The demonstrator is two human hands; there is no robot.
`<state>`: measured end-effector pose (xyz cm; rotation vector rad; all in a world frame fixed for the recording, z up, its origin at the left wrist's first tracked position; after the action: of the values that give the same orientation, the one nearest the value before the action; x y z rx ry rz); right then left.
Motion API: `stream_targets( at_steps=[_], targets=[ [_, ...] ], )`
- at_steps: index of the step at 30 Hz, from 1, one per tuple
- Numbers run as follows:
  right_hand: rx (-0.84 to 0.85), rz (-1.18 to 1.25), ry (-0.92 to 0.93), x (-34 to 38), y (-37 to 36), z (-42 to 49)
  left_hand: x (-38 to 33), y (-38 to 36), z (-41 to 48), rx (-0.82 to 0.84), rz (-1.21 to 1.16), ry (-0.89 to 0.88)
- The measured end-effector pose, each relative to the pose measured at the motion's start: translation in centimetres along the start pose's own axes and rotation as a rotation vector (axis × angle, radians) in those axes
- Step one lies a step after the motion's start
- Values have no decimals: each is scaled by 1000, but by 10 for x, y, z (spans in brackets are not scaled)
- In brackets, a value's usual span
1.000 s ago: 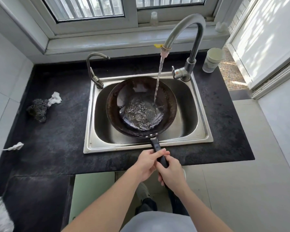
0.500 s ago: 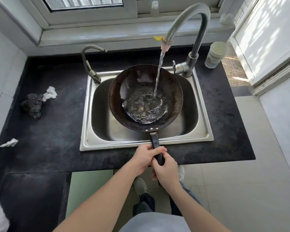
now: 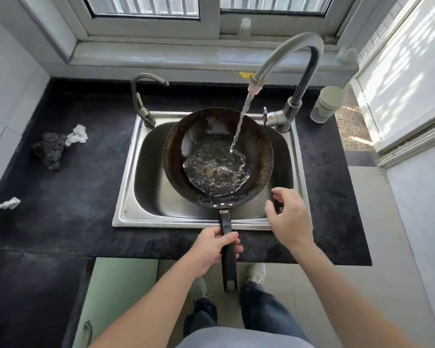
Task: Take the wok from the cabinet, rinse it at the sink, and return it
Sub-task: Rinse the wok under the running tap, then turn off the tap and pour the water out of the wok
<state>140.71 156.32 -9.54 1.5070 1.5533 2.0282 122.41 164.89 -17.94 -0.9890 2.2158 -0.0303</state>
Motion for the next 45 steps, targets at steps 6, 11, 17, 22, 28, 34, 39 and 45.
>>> stream_targets(
  at_steps=[6,11,17,22,28,34,39,45],
  targets=[
    [82,-417,326,40,17,112,2,0,0,-39,-3,-17],
    [248,-677,399,51,2,161,2,0,1,-66,-5,-25],
    [245,-795,401,47,3,174,3,1,1,-83,9,-42],
    [231,-833,405,40,13,174,4,0,-1,-100,17,-48],
    [193,-892,356,30,29,177,2,-1,-3,-98,35,-64],
    [250,-710,366,40,23,171,1,0,-4,-95,40,-61],
    [244,-212,361,49,23,130,1,0,-6,-91,44,-51],
    [307,-1,208,43,15,45,2,2,-3,-71,42,-18]
  ],
)
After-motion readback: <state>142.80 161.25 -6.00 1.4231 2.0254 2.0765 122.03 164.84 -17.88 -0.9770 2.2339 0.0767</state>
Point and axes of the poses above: each hand's wrist, its own z-axis towards the middle knuckle, its own y-axis out of the back of the hand, x = y × z, the point moved 8 cm from there along z, towards the middle knuckle, and after that the axes turned 3 degrees about x, right-handed, at the moved point
